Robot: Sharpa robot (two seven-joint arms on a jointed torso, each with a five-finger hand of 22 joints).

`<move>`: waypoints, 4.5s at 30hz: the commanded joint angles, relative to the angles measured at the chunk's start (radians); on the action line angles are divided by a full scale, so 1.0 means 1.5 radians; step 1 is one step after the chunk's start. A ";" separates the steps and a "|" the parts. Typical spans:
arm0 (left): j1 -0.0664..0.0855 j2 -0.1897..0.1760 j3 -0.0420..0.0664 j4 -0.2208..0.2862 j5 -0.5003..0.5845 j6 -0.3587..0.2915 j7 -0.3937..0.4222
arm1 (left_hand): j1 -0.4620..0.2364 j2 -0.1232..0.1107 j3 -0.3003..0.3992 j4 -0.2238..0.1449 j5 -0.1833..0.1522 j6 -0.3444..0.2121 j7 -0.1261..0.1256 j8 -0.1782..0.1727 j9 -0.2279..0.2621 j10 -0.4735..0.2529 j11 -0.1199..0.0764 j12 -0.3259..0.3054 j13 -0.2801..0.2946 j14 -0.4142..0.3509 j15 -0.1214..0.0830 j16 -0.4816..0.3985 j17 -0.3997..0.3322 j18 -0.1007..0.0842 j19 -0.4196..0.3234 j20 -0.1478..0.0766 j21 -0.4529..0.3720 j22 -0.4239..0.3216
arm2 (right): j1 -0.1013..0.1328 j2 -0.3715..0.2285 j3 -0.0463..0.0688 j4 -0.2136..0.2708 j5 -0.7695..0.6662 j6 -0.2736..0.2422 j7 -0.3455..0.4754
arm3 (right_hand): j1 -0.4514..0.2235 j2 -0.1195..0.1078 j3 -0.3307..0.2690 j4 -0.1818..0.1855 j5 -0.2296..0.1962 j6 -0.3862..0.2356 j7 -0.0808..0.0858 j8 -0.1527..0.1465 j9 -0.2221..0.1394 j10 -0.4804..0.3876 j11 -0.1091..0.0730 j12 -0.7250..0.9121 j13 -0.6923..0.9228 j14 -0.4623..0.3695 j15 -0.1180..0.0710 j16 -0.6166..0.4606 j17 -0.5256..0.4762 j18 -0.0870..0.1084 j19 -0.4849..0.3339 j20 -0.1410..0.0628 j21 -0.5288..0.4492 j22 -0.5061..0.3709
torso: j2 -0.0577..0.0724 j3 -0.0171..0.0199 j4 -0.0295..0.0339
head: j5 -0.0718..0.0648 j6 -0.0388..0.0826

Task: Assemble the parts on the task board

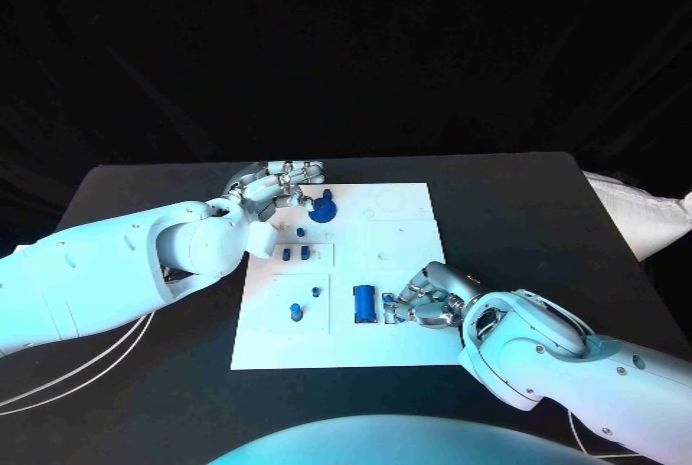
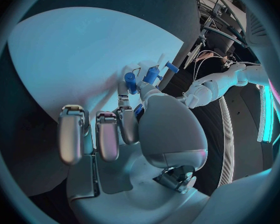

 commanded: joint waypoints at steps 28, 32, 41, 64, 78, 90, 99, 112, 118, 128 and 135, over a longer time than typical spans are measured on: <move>0.000 0.001 0.000 -0.004 -0.002 0.012 -0.002 | -0.002 -0.004 0.000 -0.003 0.002 -0.006 0.001 0.005 0.000 -0.007 0.001 0.003 0.001 -0.001 0.000 0.002 0.003 0.007 -0.002 0.004 0.000 0.001 | -0.002 0.000 -0.001 0.013 -0.036 0.023 0.000 | -0.027 0.023 -0.055 0.027 -0.003 0.008 -0.006 0.010 0.012 0.035 -0.011 0.013 0.091 0.063 -0.009 0.011 0.143 -0.002 0.012 -0.007 0.013 0.033 | 0.000 -0.0009 0.0008 | 0.000 -0.001; 0.000 0.001 0.000 -0.004 -0.002 0.012 -0.003 | -0.002 -0.004 0.000 -0.003 0.002 -0.006 0.001 0.005 0.000 -0.007 0.001 0.003 0.001 -0.001 0.000 0.002 0.003 0.007 -0.002 0.004 0.000 0.001 | -0.002 -0.001 -0.001 0.013 -0.040 0.026 0.000 | -0.032 0.023 -0.063 0.028 0.000 0.008 -0.006 0.011 0.013 0.036 -0.011 0.014 0.092 0.063 -0.010 0.011 0.143 -0.002 0.012 -0.007 0.013 0.033 | 0.000 -0.0008 0.0004 | 0.001 -0.001; 0.000 0.001 0.000 -0.004 -0.005 0.012 -0.005 | -0.002 -0.004 0.000 -0.003 0.002 -0.006 0.001 0.005 0.000 -0.007 0.001 0.003 0.001 -0.001 0.000 0.002 0.003 0.007 -0.002 0.004 0.000 0.001 | -0.002 -0.004 -0.001 0.016 -0.044 0.023 0.001 | -0.036 0.022 -0.074 0.027 0.002 0.007 -0.007 0.011 0.014 0.035 -0.011 0.012 0.091 0.063 -0.010 0.010 0.141 -0.002 0.012 -0.007 0.013 0.033 | 0.000 -0.0003 0.0006 | 0.000 -0.001; 0.000 0.002 0.000 -0.006 -0.005 0.013 -0.007 | -0.001 -0.003 0.001 -0.003 0.002 -0.006 0.001 0.005 0.000 -0.008 0.001 0.004 0.001 -0.001 0.000 0.004 0.004 0.007 -0.002 0.004 0.000 0.001 | -0.006 -0.038 0.000 0.036 -0.004 0.021 0.028 | 0.063 0.014 -0.138 -0.016 -0.082 -0.017 0.006 0.003 0.026 0.012 0.000 -0.047 0.061 0.059 0.001 0.000 0.125 0.003 -0.001 0.004 -0.002 0.014 | -0.001 -0.0007 0.0013 | -0.004 0.002; 0.000 0.003 0.000 -0.008 -0.006 0.014 -0.010 | -0.001 -0.003 0.001 -0.003 0.002 -0.007 0.001 0.005 0.000 -0.008 0.001 0.005 0.001 0.000 0.000 0.004 0.004 0.007 -0.002 0.004 0.000 0.001 | -0.008 -0.015 -0.001 -0.002 -0.015 0.030 0.010 | 0.067 0.043 -0.152 -0.006 -0.067 -0.011 -0.003 0.018 0.046 0.008 -0.007 -0.078 0.042 0.059 -0.006 0.000 0.125 0.002 0.001 -0.003 -0.001 0.017 | 0.000 -0.0010 0.0009 | -0.001 0.003; 0.000 0.003 -0.001 -0.009 -0.007 0.014 -0.010 | -0.001 -0.003 0.001 -0.003 0.003 -0.007 0.001 0.006 0.000 -0.008 0.001 0.005 0.001 0.000 0.000 0.005 0.005 0.007 -0.001 0.004 0.000 0.001 | -0.010 -0.010 -0.001 -0.003 -0.012 0.005 0.023 | 0.095 0.044 -0.160 -0.023 -0.085 -0.020 -0.003 0.024 0.061 0.009 -0.009 -0.081 0.037 0.059 -0.008 -0.001 0.123 0.003 0.000 -0.006 -0.003 0.015 | -0.001 -0.0001 0.0001 | 0.002 0.003; -0.002 0.005 -0.004 -0.017 0.034 0.014 -0.010 | -0.003 -0.003 0.000 -0.002 0.002 -0.007 0.001 0.007 0.000 -0.009 0.001 0.008 0.001 -0.004 0.000 0.000 -0.005 0.007 -0.002 0.004 0.000 0.002 | 0.000 -0.037 0.005 0.010 0.096 -0.070 0.097 | 0.062 0.036 -0.197 0.007 -0.041 -0.040 0.004 0.019 0.070 0.001 -0.002 -0.100 0.026 0.056 -0.003 -0.011 0.107 0.008 -0.013 -0.002 -0.019 -0.007 | -0.006 -0.0010 -0.0005 | -0.001 0.011; -0.024 0.025 -0.004 -0.061 0.098 0.018 0.047 | -0.035 0.006 -0.034 0.029 0.002 0.020 -0.024 0.026 0.002 0.002 -0.013 0.012 -0.009 -0.062 -0.006 -0.103 -0.084 0.010 -0.048 0.002 -0.059 -0.037 | 0.087 -0.013 0.005 -0.157 0.535 -0.105 0.396 | 0.225 0.078 -0.166 -0.064 -0.101 -0.127 0.051 -0.045 0.053 -0.209 0.038 -0.574 -0.280 -0.075 0.032 -0.322 -0.257 0.086 -0.255 0.029 -0.369 -0.408 | -0.040 -0.0095 -0.0070 | -0.002 0.060; -0.032 0.038 -0.003 -0.098 0.111 0.021 0.063 | -0.020 0.009 -0.031 0.036 0.002 0.022 -0.021 0.007 -0.002 0.020 0.001 -0.036 -0.038 -0.132 0.020 -0.316 -0.171 0.004 -0.141 0.027 -0.188 -0.135 | 0.118 0.024 0.004 -0.266 0.708 -0.072 0.511 | 0.282 0.090 -0.131 -0.084 -0.110 -0.133 0.075 -0.068 0.024 -0.239 0.064 -0.726 -0.457 -0.188 0.058 -0.591 -0.465 0.085 -0.307 0.052 -0.488 -0.483 | -0.062 -0.0157 -0.0147 | 0.000 0.086; -0.054 0.077 -0.004 -0.175 0.127 -0.052 0.106 | -0.010 0.006 -0.044 0.040 0.002 0.013 -0.016 -0.035 -0.003 0.011 0.032 -0.125 -0.051 -0.183 0.074 -0.542 -0.272 0.008 -0.272 0.094 -0.335 -0.274 | 0.134 0.116 0.004 -0.437 0.797 0.054 0.639 | 0.259 0.061 -0.065 -0.057 -0.098 -0.160 0.098 -0.069 -0.070 -0.225 0.102 -0.843 -0.744 -0.256 0.126 -0.913 -0.706 0.086 -0.372 0.124 -0.725 -0.650 | -0.097 -0.0202 -0.0287 | 0.019 0.120; -0.070 0.096 -0.004 -0.185 0.128 -0.092 0.135 | -0.009 0.005 -0.068 0.042 0.002 0.014 -0.020 -0.049 -0.003 0.006 0.039 -0.145 -0.051 -0.181 0.081 -0.589 -0.299 0.009 -0.280 0.100 -0.338 -0.306 | 0.132 0.152 0.003 -0.482 0.791 0.097 0.661 | 0.234 0.051 -0.017 -0.083 -0.110 -0.154 0.100 -0.069 -0.117 -0.223 0.106 -0.842 -0.831 -0.190 0.120 -0.956 -0.776 0.088 -0.299 0.117 -0.783 -0.710 | -0.108 -0.0158 -0.0324 | 0.025 0.115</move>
